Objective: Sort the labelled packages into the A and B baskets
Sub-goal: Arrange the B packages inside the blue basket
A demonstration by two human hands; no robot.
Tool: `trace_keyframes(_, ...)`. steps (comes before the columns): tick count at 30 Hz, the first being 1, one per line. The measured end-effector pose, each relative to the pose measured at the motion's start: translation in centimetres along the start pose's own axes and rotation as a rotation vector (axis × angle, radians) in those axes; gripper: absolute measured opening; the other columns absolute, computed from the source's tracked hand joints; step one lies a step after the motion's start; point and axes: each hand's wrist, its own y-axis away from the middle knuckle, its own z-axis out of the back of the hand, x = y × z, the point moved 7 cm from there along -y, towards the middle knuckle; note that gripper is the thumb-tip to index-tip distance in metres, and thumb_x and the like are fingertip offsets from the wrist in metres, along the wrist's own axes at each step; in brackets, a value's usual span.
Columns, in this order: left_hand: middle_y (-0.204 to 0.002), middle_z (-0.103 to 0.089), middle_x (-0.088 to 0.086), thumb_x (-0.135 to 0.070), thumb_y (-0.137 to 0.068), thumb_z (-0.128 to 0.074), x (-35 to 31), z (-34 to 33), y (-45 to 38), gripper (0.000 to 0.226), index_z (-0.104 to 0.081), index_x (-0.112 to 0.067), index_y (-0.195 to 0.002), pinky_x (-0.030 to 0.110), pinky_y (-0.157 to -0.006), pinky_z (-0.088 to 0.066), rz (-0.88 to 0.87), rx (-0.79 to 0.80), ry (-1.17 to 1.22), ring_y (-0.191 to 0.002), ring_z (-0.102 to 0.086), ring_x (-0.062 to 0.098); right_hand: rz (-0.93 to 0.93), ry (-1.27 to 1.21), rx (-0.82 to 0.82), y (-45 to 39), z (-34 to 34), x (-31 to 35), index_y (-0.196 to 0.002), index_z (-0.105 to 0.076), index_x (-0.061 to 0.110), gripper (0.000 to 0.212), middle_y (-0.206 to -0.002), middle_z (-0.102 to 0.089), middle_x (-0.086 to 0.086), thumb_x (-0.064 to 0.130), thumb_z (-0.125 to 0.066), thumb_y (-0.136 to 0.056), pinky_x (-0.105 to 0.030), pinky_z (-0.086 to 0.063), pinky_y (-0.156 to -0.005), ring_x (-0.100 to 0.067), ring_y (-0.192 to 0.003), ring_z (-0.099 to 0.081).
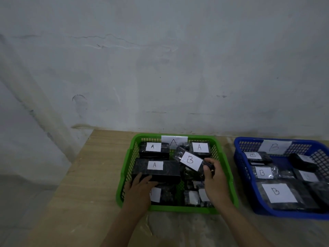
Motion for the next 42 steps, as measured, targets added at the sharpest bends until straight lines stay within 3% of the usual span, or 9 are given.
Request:
trace_keyframes(8, -0.145, -0.033, -0.009, -0.013, -0.093, -0.033, 0.3, 0.1, -0.7, 0.045, -0.043, -0.036, -0.130, 0.046, -0.114, -0.010, 0.022, 0.019, 0.006, -0.138, -0.023, 0.012, -0.025, -0.002, -0.032, -0.5, 1.7, -1.1, -0.111, -0.050, 0.019, 0.020, -0.099, -0.051, 0.003, 0.012, -0.041, -0.094, -0.020, -0.043, -0.062, -0.014, -0.087, -0.053)
trace_keyframes(13, -0.139, -0.043, -0.006, -0.022, -0.096, -0.030, -2.2, 1.3, -0.5, 0.037, -0.041, -0.027, -0.131, 0.036, -0.108, -0.027, -0.059, -0.207, 0.139, -0.131, -0.037, 0.015, -0.020, -0.007, -0.040, -0.7, 3.7, -1.6, -0.113, -0.051, 0.018, 0.022, -0.099, -0.051, 0.005, 0.011, -0.040, -0.095, -0.012, -0.036, -0.058, -0.001, -0.078, -0.050)
trace_keyframes(18, -0.136, -0.047, 0.000, -0.029, -0.095, -0.041, -7.4, 2.7, -0.9, 0.043, -0.033, -0.024, -0.137, 0.033, -0.102, -0.039, -0.166, -0.222, 0.603, -0.123, -0.045, 0.016, 0.005, -0.025, -0.025, -0.6, 5.5, -2.8, -0.110, -0.055, 0.018, 0.024, -0.105, -0.054, 0.002, 0.008, -0.040, -0.094, -0.018, -0.041, -0.071, -0.012, -0.096, -0.051)
trace_keyframes(22, -0.120, -0.052, -0.003, -0.026, -0.092, -0.047, -12.3, 2.9, -1.1, 0.050, -0.027, -0.028, -0.138, 0.011, -0.074, -0.046, -0.204, -0.128, 0.827, -0.098, -0.050, 0.008, 0.018, -0.023, -0.020, -0.6, 7.5, -3.3, -0.111, -0.058, 0.012, 0.025, -0.106, -0.055, 0.000, 0.006, -0.042, -0.093, -0.025, -0.039, -0.085, -0.013, -0.101, -0.050)
trace_keyframes(25, -0.111, -0.051, -0.006, -0.020, -0.091, -0.051, -15.0, 2.1, -1.5, 0.038, -0.041, -0.030, -0.126, 0.005, -0.062, -0.047, -0.213, -0.066, 0.891, -0.093, -0.050, 0.007, 0.022, -0.007, 0.028, -0.9, 9.3, -3.9, -0.112, -0.058, 0.014, 0.025, -0.105, -0.055, 0.004, 0.008, -0.042, -0.094, -0.007, -0.039, -0.076, -0.010, -0.101, -0.050)
trace_keyframes(28, -0.105, -0.056, 0.003, -0.013, -0.089, -0.053, -17.3, 1.3, -1.9, 0.024, -0.050, -0.032, -0.104, 0.018, -0.073, -0.047, -0.208, -0.086, 0.969, -0.089, -0.054, 0.012, -0.005, -0.018, 0.018, -1.3, 11.7, -5.0, -0.116, -0.055, 0.019, 0.026, -0.105, -0.055, 0.006, 0.012, -0.044, -0.094, -0.001, -0.039, -0.073, -0.008, -0.099, -0.049)
trace_keyframes(34, -0.097, -0.059, -0.001, -0.012, -0.087, -0.056, -23.0, -0.4, -2.5, 0.024, -0.051, -0.035, -0.086, 0.032, -0.078, -0.052, -0.162, -0.077, 1.073, -0.088, -0.058, 0.013, -0.077, -0.155, 0.012, -2.5, 16.4, -7.3, -0.115, -0.045, 0.033, 0.031, -0.100, -0.058, 0.008, 0.016, -0.052, -0.091, -0.016, -0.048, -0.080, -0.011, -0.097, -0.056)
trace_keyframes(39, -0.106, -0.053, -0.003, -0.025, -0.091, -0.049, -27.5, -1.2, -3.2, 0.026, -0.045, -0.023, -0.116, 0.027, -0.085, -0.042, -0.094, -0.200, 0.953, -0.095, -0.051, 0.013, -0.152, -0.284, -0.093, -4.8, 20.8, -9.1, -0.114, -0.044, 0.023, 0.029, -0.099, -0.055, 0.008, 0.010, -0.053, -0.089, -0.010, -0.047, -0.068, 0.000, -0.088, -0.053)
trace_keyframes(42, -0.127, -0.047, -0.005, -0.035, -0.092, -0.044, -29.6, -2.0, -4.7, 0.044, -0.036, -0.022, -0.133, 0.029, -0.098, -0.038, -0.168, -0.253, 0.786, -0.115, -0.046, 0.014, -0.212, -0.326, -0.229, -6.9, 23.8, -10.8, -0.117, -0.044, 0.014, 0.032, -0.111, -0.054, -0.001, 0.011, -0.056, -0.088, -0.028, -0.046, -0.089, -0.015, -0.100, -0.053)
